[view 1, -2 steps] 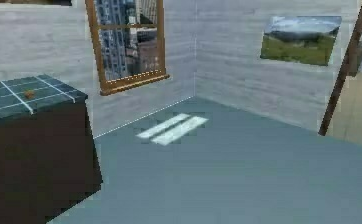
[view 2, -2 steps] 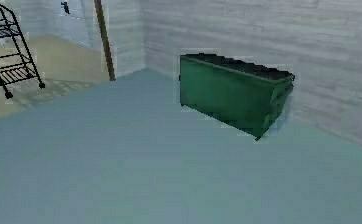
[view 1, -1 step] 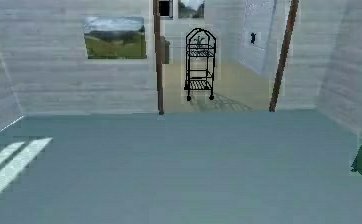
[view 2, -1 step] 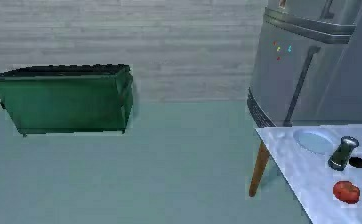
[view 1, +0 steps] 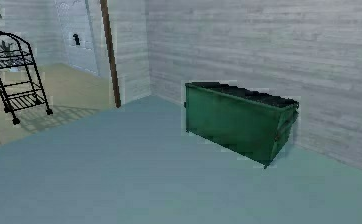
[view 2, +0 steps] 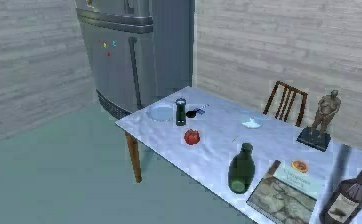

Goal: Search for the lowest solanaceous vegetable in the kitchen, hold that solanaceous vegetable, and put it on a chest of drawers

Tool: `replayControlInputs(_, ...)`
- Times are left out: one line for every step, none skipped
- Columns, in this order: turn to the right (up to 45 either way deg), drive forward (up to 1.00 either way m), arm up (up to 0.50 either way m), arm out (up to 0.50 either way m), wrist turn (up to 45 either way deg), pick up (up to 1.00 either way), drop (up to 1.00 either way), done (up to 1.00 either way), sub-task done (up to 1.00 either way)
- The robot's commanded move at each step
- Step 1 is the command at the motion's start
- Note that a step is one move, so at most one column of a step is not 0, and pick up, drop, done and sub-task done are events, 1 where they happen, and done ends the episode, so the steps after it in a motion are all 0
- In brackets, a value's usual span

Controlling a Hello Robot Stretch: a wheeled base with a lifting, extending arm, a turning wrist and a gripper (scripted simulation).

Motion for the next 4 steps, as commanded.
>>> replayControlInputs(3.0,0.0,0.0,0.0,0.0,0.0,0.0,0.0,0.0)
replayControlInputs(45.0,0.0,0.0,0.0,0.0,0.0,0.0,0.0,0.0)
replayControlInputs(45.0,0.0,0.0,0.0,0.0,0.0,0.0,0.0,0.0)
replayControlInputs(45.0,0.0,0.0,0.0,0.0,0.0,0.0,0.0,0.0)
